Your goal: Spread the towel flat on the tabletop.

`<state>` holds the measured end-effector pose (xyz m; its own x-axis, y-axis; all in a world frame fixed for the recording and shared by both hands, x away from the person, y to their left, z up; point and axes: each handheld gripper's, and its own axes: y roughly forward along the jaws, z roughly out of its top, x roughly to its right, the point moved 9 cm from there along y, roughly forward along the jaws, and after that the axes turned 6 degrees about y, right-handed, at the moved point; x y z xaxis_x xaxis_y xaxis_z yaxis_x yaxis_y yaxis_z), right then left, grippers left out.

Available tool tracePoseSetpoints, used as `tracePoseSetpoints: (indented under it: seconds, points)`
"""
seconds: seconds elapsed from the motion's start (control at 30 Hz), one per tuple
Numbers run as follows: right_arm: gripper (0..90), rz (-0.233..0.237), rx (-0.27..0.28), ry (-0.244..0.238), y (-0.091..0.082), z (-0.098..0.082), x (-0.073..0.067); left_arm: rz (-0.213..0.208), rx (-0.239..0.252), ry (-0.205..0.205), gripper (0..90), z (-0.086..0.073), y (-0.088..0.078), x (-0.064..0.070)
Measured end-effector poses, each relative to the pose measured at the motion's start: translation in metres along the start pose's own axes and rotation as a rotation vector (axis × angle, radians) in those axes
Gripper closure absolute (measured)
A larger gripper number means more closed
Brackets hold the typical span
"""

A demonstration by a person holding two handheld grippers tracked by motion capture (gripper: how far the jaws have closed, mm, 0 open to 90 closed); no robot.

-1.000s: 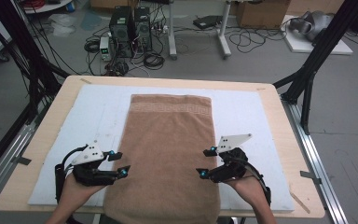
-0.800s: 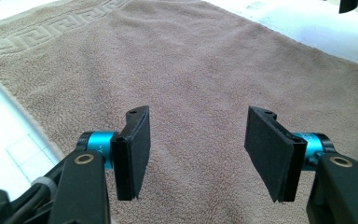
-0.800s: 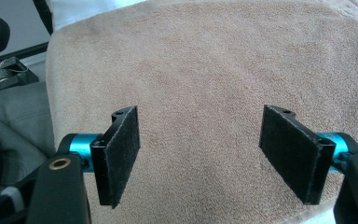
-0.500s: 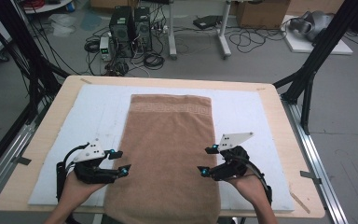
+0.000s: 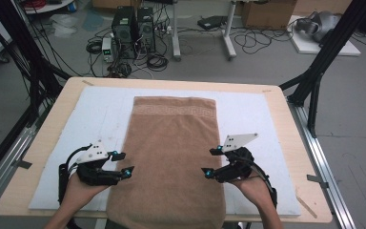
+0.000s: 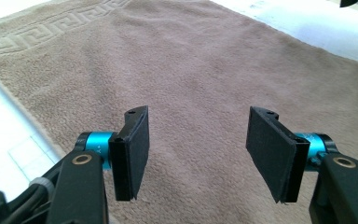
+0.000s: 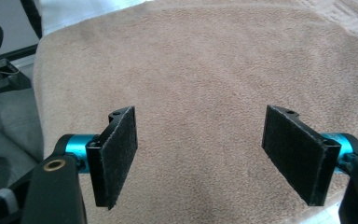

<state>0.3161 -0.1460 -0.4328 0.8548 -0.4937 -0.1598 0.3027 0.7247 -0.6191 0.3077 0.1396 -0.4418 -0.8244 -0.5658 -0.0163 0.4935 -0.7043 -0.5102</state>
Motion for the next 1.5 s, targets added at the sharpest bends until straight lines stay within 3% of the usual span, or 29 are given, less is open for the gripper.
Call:
tracePoseSetpoints:
  seconds: [0.13,0.27,0.43,0.53,0.9,1.23,1.5]
  points:
    - [25.5,-0.011,0.024,0.015,0.005,0.007,0.01,-0.003,-0.016,0.015,39.6,0.014,0.024,-0.005]
    - [23.9,-0.029,0.015,0.033,0.016,0.013,0.022,0.004,-0.035,0.03,39.0,0.028,0.045,-0.013]
    - [23.9,-0.041,0.012,0.042,0.021,0.016,0.031,0.002,-0.037,0.0,39.0,0.037,0.058,-0.024]
    - [23.5,-0.047,0.015,0.052,0.022,0.017,0.036,0.006,-0.031,-0.013,38.7,0.037,0.06,-0.027]
    - [23.0,-0.058,0.013,0.052,0.019,0.015,0.037,0.001,-0.039,0.001,38.5,0.037,0.061,-0.025]
    - [23.0,-0.065,0.021,0.053,0.019,0.019,0.044,0.012,-0.025,-0.058,38.2,0.034,0.059,-0.04]
    - [23.0,-0.072,0.026,0.053,0.018,0.019,0.05,0.013,-0.041,-0.047,37.9,0.033,0.062,-0.036]
